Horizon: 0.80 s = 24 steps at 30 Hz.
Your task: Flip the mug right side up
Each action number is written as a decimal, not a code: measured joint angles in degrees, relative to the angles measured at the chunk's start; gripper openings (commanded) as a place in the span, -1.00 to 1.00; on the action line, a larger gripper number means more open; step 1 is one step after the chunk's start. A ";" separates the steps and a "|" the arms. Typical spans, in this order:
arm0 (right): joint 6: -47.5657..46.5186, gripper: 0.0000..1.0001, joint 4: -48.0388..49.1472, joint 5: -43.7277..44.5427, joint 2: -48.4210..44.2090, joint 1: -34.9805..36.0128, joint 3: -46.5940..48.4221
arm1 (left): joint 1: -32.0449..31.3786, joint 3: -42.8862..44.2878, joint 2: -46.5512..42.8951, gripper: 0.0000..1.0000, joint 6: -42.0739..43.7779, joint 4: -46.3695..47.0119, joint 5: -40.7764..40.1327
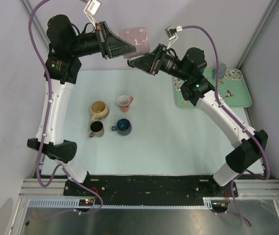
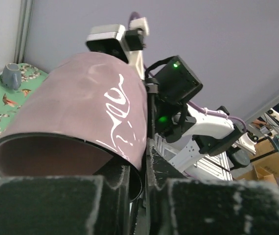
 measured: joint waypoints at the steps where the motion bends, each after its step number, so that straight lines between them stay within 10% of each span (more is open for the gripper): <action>1: 0.24 -0.87 0.81 -0.20 0.61 -0.17 0.04 | -0.02 -0.76 -0.35 -0.97 -1.07 0.66 0.52; 5: 1.53 0.56 0.85 -0.63 1.79 -0.57 -0.07 | 0.66 -5.46 -1.64 -1.00 -1.86 3.67 0.90; 7: 1.22 0.88 0.22 -0.83 1.79 -0.52 -1.09 | 0.50 -9.03 -2.36 -1.00 -0.79 3.85 0.13; 24: -19.82 0.99 -37.90 25.11 -14.73 -13.22 -15.32 | -0.92 -36.70 -7.65 -1.00 52.98 -41.13 -39.12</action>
